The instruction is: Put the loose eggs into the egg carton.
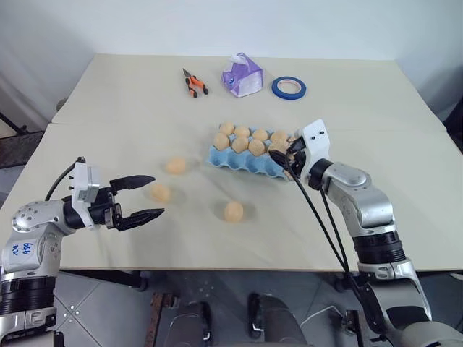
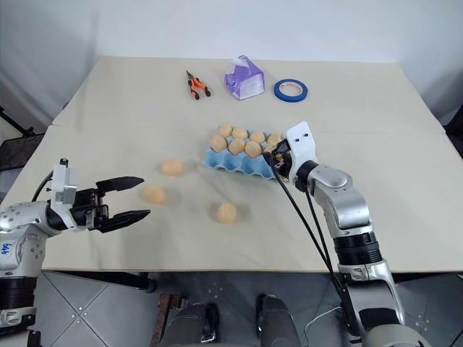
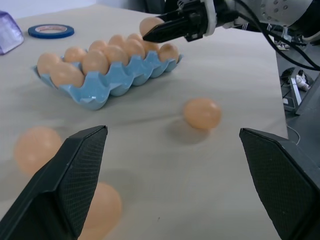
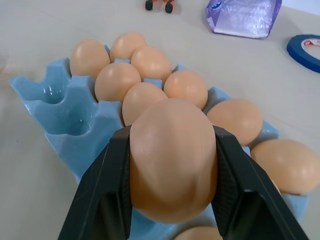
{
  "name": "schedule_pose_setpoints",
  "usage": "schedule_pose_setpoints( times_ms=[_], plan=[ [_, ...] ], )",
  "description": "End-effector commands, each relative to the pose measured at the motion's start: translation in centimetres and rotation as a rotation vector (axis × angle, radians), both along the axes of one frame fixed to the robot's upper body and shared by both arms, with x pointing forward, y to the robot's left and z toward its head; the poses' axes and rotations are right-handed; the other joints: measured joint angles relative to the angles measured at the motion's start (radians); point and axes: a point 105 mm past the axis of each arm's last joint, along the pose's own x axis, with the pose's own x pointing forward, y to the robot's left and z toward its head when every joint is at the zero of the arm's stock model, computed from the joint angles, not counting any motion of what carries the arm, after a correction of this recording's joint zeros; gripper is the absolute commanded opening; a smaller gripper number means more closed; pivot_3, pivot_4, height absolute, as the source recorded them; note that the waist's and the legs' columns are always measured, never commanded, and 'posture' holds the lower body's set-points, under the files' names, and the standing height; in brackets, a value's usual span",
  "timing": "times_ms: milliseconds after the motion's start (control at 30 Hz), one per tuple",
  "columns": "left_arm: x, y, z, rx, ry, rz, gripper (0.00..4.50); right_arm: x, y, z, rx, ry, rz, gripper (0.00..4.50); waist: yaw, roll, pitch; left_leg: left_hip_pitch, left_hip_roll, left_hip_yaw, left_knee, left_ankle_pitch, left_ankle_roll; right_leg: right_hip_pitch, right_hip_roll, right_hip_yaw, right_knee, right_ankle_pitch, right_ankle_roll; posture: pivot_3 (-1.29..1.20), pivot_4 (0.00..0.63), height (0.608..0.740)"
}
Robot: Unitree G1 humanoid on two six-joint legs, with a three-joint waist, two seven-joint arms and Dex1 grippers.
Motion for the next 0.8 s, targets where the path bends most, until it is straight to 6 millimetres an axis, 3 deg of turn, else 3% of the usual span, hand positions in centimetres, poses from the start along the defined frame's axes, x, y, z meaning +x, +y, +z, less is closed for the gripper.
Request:
schedule_pose_setpoints(
  times_ms=[33, 167, 200, 467, 600, 800],
  plan=[
    [-0.3, 0.0, 1.0, -0.010, -0.046, 0.000, 4.50, -0.2, 0.6, 1.5, -0.001, -0.053, 0.028, 2.91, -0.001, 0.000, 0.000, 0.000, 0.000, 0.000, 0.000, 0.000, 0.000, 0.000, 0.000, 0.000, 0.000, 0.000, 0.000, 0.00, 0.150, 0.740],
    [-0.2, 0.0, 1.1, -0.014, -0.049, 0.002, 4.50, -0.6, 0.9, 1.5, -0.009, -0.047, 0.049, 4.36, -0.001, 0.000, 0.000, 0.000, 0.000, 0.000, 0.000, 0.000, 0.000, 0.000, 0.000, 0.000, 0.000, 0.000, 0.000, 0.00, 0.150, 0.740],
    [-0.1, 0.0, 1.1, -0.014, -0.049, 0.002, 4.50, -0.7, 0.9, 1.5, -0.009, -0.047, 0.051, 4.47, -0.001, 0.000, 0.000, 0.000, 0.000, 0.000, 0.000, 0.000, 0.000, 0.000, 0.000, 0.000, 0.000, 0.000, 0.000, 0.00, 0.150, 0.740],
    [0.0, 0.0, 1.3, -0.019, -0.054, 0.003, 4.50, -2.4, 0.1, 2.2, -0.007, -0.059, 0.085, 4.47, 0.000, 0.000, 0.000, 0.000, 0.000, 0.000, -0.001, -0.002, -0.004, 0.000, -0.001, 0.000, -0.001, 0.000, 0.000, 0.00, 0.150, 0.740],
    [-0.1, 0.1, 1.3, -0.023, -0.050, 0.016, 4.50, -5.1, -0.5, 2.8, -0.013, -0.084, 0.187, 4.47, 0.004, 0.000, 0.000, 0.000, 0.000, 0.000, -0.001, -0.002, -0.003, 0.000, -0.001, 0.000, -0.001, 0.000, 0.000, 0.00, 0.150, 0.740],
    [-0.3, 0.8, 1.2, -0.030, -0.053, 0.066, 4.50, -9.0, -3.5, 2.1, -0.090, -0.056, 0.297, 4.47, 0.007, 0.000, 0.000, 0.000, 0.000, -0.001, -0.001, -0.003, -0.003, 0.002, -0.001, -0.001, -0.004, 0.000, 0.000, 0.00, 0.150, 0.740]
  ],
)
